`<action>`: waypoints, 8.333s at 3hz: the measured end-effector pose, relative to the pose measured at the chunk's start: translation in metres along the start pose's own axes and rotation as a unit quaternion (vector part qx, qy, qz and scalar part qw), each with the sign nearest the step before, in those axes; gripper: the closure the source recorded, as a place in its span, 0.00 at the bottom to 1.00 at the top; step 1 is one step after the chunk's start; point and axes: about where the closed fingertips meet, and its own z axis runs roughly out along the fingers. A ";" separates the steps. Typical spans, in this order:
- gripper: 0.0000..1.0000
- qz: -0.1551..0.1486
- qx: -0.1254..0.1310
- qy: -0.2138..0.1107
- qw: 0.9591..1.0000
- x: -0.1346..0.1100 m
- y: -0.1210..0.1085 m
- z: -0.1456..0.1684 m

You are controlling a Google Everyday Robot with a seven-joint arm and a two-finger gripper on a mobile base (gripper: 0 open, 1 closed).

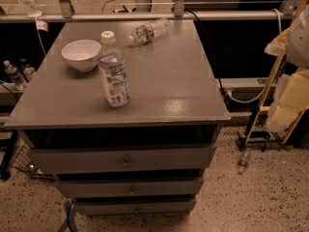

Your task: Knock blue plastic bottle over

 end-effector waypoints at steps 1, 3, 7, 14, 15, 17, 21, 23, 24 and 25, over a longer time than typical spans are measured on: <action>0.00 0.000 0.000 0.000 1.000 0.000 0.000 0.000; 0.00 -0.032 -0.033 -0.099 0.994 -0.046 -0.031 0.036; 0.00 -0.068 -0.099 -0.320 0.940 -0.153 -0.073 0.109; 0.00 -0.120 -0.217 -0.468 0.848 -0.291 -0.061 0.143; 0.00 -0.117 -0.224 -0.471 0.845 -0.292 -0.054 0.137; 0.00 -0.122 -0.246 -0.485 0.830 -0.303 -0.035 0.131; 0.49 -0.135 -0.273 -0.513 0.802 -0.327 -0.016 0.136; 0.95 -0.162 -0.238 -0.498 0.818 -0.328 -0.036 0.130; 1.00 -0.199 -0.172 -0.452 0.852 -0.325 -0.063 0.115; 1.00 -0.239 -0.101 -0.348 0.901 -0.319 -0.086 0.120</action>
Offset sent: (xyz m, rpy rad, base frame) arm 0.0563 0.0440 -0.0194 0.2081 0.0120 0.1533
